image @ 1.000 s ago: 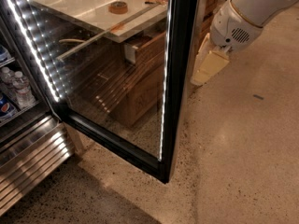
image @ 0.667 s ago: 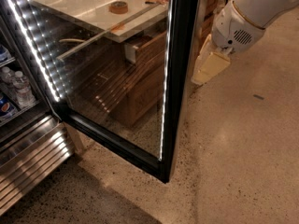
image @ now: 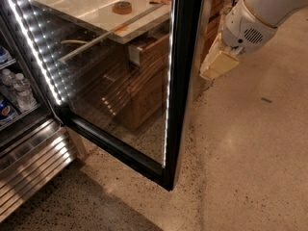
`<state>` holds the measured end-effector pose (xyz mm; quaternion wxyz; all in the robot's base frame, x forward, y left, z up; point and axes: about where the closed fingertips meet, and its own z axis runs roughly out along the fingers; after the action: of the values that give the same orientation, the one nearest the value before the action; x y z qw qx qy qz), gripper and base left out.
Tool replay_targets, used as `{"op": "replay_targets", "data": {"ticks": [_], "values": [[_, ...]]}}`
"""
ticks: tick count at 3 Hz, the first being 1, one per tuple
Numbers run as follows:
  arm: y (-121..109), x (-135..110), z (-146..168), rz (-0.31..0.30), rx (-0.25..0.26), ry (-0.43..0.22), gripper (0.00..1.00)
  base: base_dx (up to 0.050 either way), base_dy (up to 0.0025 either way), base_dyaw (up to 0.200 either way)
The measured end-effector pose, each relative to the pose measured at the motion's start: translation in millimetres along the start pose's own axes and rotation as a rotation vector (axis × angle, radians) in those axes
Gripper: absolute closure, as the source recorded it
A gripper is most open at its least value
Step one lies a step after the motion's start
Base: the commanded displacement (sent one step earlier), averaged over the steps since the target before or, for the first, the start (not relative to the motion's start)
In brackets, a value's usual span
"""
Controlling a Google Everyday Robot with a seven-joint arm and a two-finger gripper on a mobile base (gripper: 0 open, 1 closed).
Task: Close right fridge door
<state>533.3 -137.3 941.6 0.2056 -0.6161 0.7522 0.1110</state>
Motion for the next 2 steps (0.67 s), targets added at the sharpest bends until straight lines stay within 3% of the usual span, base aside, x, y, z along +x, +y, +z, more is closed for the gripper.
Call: {"op": "replay_targets", "data": {"ticks": [2], "values": [[-50.2, -16.1, 20.5, 0.081, -0.056, 0.078, 1.0, 0.0, 0.0, 0.0]]}}
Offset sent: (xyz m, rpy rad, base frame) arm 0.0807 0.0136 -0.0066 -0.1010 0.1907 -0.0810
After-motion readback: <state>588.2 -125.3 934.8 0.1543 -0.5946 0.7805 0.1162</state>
